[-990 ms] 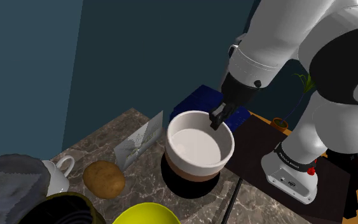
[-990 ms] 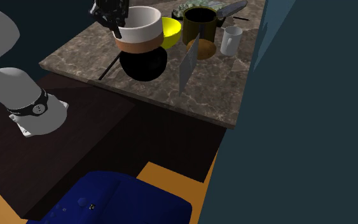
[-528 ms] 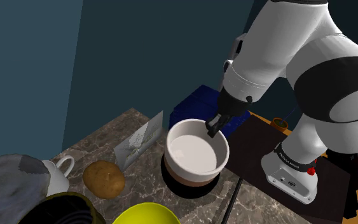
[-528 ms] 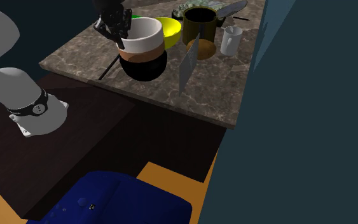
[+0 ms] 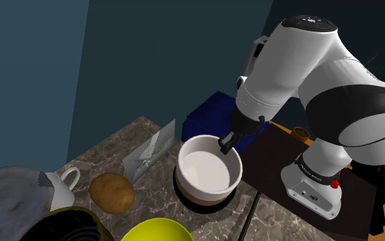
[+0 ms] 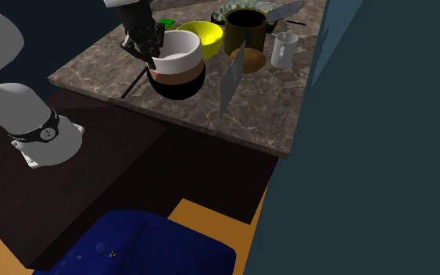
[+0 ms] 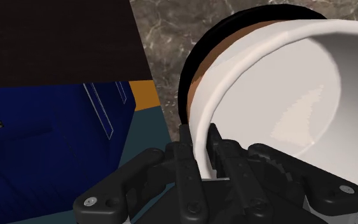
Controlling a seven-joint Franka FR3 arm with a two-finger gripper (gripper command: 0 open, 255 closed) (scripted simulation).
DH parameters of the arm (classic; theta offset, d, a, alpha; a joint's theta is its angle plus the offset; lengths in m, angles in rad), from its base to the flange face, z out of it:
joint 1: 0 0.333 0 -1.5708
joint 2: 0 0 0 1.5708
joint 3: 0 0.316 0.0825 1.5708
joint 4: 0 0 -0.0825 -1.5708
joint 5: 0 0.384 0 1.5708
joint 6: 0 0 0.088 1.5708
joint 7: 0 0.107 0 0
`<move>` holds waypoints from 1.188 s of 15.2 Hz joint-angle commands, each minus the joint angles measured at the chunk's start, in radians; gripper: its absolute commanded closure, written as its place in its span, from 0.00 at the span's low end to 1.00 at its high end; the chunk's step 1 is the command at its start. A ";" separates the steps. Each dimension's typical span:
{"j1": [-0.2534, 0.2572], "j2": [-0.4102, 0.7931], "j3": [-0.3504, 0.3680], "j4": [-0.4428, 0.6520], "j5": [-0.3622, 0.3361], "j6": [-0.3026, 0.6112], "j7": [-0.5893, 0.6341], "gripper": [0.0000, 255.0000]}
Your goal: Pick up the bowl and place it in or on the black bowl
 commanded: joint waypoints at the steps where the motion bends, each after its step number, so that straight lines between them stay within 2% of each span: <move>1: 0.001 0.001 0.001 -0.002 0.001 0.002 0.000 1.00; 5: 0.002 0.002 0.001 -0.002 0.001 0.002 0.000 1.00; 6: 0.002 0.001 0.000 -0.002 0.000 0.001 -0.001 0.00; 11: 0.002 0.002 0.001 -0.002 0.001 0.002 0.000 0.00; 15: 0.012 -0.078 -0.049 0.077 -0.021 -0.157 -0.001 0.00; 18: 0.012 -0.078 -0.049 0.077 -0.021 -0.157 -0.001 0.00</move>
